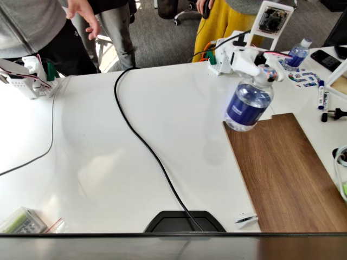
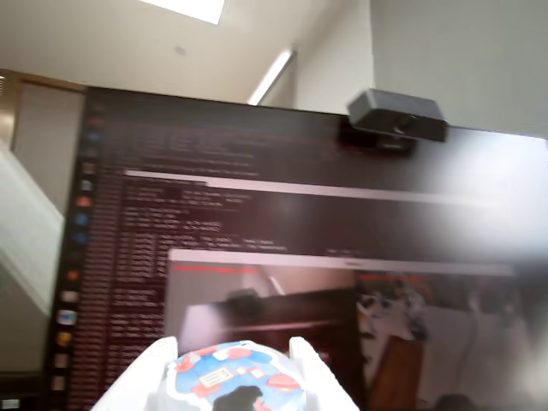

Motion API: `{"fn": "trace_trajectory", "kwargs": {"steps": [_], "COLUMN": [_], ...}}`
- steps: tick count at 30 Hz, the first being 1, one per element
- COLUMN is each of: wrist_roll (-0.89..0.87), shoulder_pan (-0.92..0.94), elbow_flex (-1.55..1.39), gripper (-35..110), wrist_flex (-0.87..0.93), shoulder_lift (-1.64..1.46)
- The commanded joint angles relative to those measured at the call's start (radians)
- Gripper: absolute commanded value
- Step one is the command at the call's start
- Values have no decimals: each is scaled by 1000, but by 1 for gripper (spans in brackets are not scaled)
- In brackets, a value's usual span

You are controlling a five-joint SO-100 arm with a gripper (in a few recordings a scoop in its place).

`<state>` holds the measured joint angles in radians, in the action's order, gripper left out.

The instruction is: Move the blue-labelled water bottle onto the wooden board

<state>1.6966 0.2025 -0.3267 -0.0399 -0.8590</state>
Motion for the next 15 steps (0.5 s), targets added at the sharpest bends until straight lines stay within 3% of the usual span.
{"fn": "trace_trajectory", "kwargs": {"steps": [1, 15], "wrist_roll": [49, 238], "shoulder_pan": [-87, -202], "elbow_flex": [80, 80], "gripper": [0, 0], "wrist_flex": [-26, -123], "shoulder_lift": [-95, 72]}}
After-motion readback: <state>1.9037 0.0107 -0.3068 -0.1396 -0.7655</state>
